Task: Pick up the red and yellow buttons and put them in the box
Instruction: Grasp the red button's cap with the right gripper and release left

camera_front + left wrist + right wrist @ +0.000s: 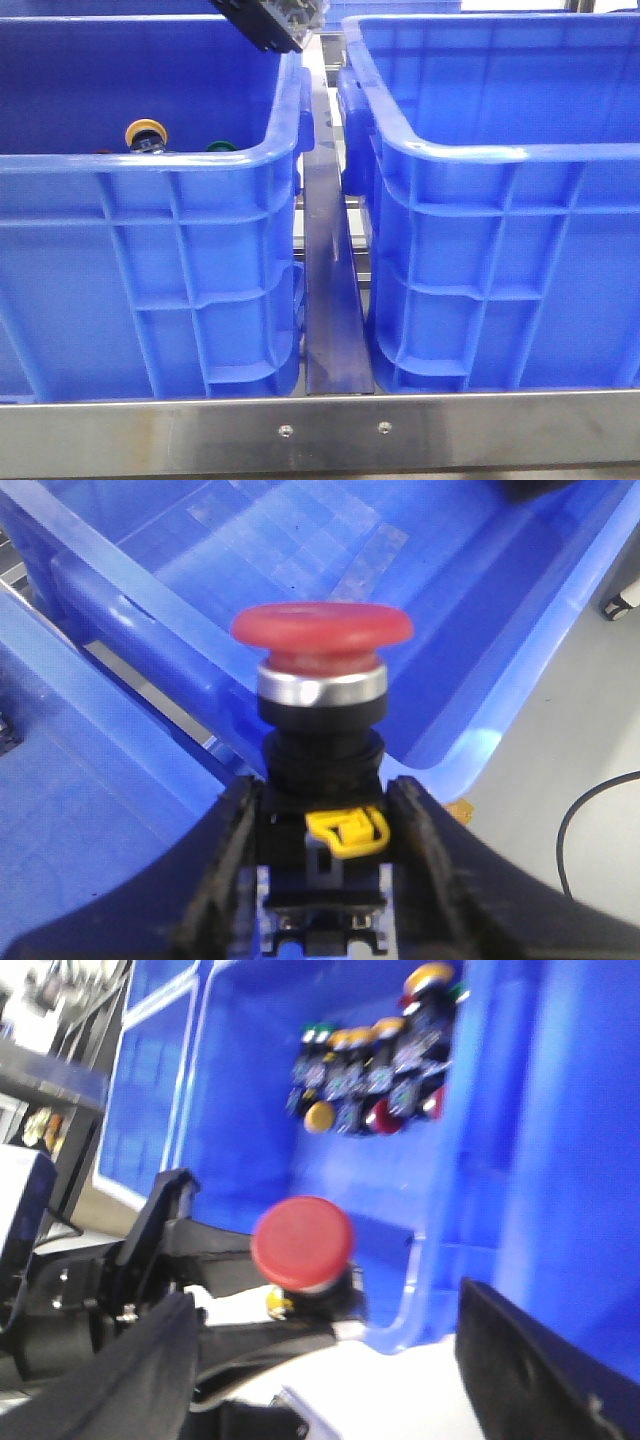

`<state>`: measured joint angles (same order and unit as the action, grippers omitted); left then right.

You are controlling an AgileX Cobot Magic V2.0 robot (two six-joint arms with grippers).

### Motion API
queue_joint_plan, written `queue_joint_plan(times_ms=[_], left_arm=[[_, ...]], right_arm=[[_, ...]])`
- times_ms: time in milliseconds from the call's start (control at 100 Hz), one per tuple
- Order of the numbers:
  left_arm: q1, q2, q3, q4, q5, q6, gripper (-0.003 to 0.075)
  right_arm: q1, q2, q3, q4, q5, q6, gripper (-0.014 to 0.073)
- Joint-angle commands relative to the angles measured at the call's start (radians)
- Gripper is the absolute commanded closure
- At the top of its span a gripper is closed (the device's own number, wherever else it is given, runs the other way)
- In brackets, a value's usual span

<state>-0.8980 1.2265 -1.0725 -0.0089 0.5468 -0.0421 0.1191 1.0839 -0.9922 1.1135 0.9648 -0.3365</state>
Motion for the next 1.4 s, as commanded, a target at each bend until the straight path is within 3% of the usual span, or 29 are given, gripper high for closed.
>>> queue_joint_plan(times_ms=[0,360,460,590,670,790,860,930,990,1060,1170,1390], left_arm=[[-0.007,-0.029,-0.029,-0.009,-0.066,-0.005,0.0618],[-0.007,-0.029,-0.029,-0.009,-0.066,-0.005,0.0618],[-0.007,-0.029,-0.029,-0.011,-0.066,-0.005,0.0618],[-0.007,-0.029,-0.029,-0.013,-0.066,-0.005,0.0618],[-0.007,-0.029,-0.029,-0.024,-0.068,-0.005,0.0618],[-0.007,-0.029,-0.029,-0.025,-0.074,-0.005,0.0607],[-0.007,-0.029,-0.029,-0.025,-0.074,-0.005,0.0542],[-0.007,-0.029,-0.029,-0.025,-0.074,-0.005,0.0406],[-0.007,-0.029,-0.029,-0.025,-0.074,-0.005,0.0243],[-0.007,-0.029,-0.029,-0.025,-0.074,-0.005,0.013],[-0.007,-0.029,-0.029,-0.025,-0.072,-0.005,0.0101],[-0.007,-0.029,-0.029,-0.025,-0.064,-0.005,0.0101]], right_arm=[[0.035,0.033,-0.063,0.069,-0.013,-0.021,0.0046],[0.19,0.202,-0.164,0.07,-0.042,-0.023,0.0118],[0.201,0.209,-0.168,0.07,-0.042,-0.027,0.0212],[0.201,0.209,-0.168,0.07,-0.039,-0.027,0.0412],[0.201,0.209,-0.168,0.07,-0.037,-0.028,0.0455],[0.201,0.209,-0.168,0.07,-0.037,-0.028,0.0454],[0.201,0.209,-0.168,0.07,-0.039,-0.028,0.0454],[0.201,0.209,-0.168,0.07,-0.043,-0.028,0.0454],[0.201,0.209,-0.168,0.07,-0.049,-0.028,0.0454],[0.2,0.209,-0.168,0.07,-0.063,-0.028,0.0454],[0.181,0.205,-0.17,0.068,-0.114,-0.044,0.0454],[0.112,0.173,-0.171,0.031,-0.278,-0.249,0.0454]])
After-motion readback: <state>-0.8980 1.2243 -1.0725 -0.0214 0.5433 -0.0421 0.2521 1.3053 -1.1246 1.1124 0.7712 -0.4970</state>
